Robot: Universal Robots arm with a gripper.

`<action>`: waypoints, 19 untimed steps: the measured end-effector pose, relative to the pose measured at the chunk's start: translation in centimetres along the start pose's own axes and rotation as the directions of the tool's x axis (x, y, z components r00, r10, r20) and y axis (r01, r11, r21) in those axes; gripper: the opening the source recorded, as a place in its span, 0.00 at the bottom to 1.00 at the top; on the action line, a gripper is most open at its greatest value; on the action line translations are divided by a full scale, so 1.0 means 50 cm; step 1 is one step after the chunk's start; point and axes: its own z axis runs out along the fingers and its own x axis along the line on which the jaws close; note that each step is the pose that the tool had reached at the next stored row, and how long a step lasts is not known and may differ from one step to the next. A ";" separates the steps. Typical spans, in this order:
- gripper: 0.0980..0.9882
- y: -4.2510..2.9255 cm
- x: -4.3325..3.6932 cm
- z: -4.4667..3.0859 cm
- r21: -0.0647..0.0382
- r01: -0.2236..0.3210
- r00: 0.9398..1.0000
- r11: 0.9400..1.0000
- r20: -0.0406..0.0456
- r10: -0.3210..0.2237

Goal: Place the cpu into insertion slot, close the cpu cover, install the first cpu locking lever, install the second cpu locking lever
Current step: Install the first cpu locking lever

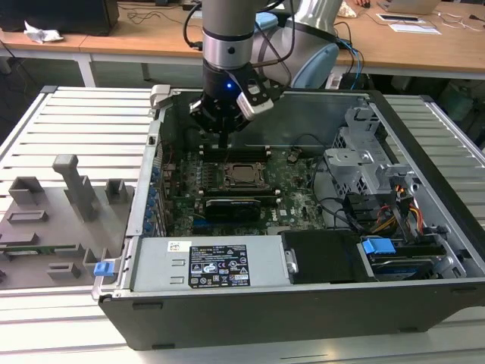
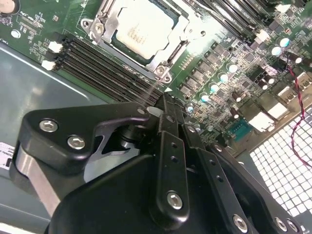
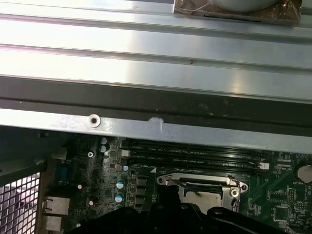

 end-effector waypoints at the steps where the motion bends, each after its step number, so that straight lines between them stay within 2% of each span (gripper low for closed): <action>1: 0.01 0.000 -0.002 0.000 0.000 0.000 1.000 1.000 0.000 0.000; 6: 0.01 -0.001 -0.016 0.002 0.001 0.000 1.000 1.000 0.000 0.000; 7: 0.01 -0.002 -0.024 0.003 0.001 0.000 1.000 1.000 0.000 0.000; 8: 0.01 -0.003 -0.034 0.007 -0.008 0.000 1.000 1.000 0.000 0.000; 9: 0.01 -0.003 -0.037 0.008 -0.021 -0.001 1.000 1.000 0.002 0.001; 11: 0.01 -0.004 -0.043 0.011 -0.030 -0.006 1.000 1.000 0.003 0.006; 15: 0.01 -0.005 -0.056 0.023 -0.031 -0.017 1.000 0.999 0.003 0.018; 19: 0.01 -0.005 -0.058 0.030 -0.032 -0.024 1.000 0.999 0.004 0.024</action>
